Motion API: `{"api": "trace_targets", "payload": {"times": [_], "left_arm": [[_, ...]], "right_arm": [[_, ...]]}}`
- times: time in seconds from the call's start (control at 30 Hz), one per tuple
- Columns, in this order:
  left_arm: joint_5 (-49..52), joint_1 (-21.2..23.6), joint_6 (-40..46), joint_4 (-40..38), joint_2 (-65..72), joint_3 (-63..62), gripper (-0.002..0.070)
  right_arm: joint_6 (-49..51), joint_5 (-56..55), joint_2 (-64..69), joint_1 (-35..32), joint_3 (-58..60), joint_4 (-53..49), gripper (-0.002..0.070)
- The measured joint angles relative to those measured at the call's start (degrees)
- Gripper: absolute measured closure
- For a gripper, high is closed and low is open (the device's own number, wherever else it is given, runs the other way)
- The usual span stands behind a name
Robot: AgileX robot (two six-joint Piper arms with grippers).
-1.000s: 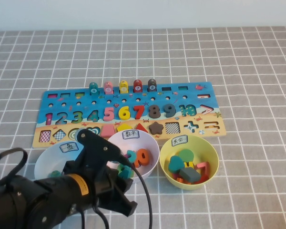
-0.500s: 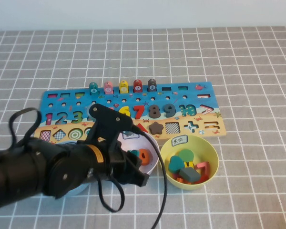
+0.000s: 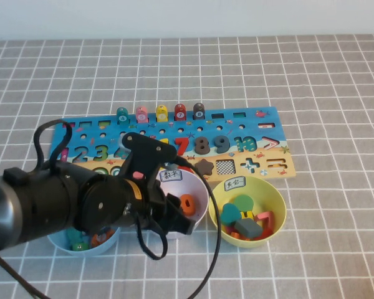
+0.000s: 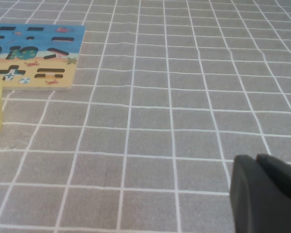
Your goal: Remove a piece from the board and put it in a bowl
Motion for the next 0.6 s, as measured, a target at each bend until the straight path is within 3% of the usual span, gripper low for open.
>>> {"api": "trace_targets", "payload": {"times": [0.2,0.43,0.6], "left_arm": [[0.7,0.0,0.0,0.0,1.0,0.0,0.0418],[1.2,0.0,0.0,-1.7,1.6,0.0,0.0213],[1.7,0.0,0.0,-2.5,-0.3,0.0,0.0178]], "right_arm": [[0.0,0.0,0.0,0.0,0.0,0.0,0.0694],[0.0,0.0,0.0,0.0,0.0,0.0,0.0694],[0.0,0.0,0.0,0.0,0.0,0.0,0.0694]]}}
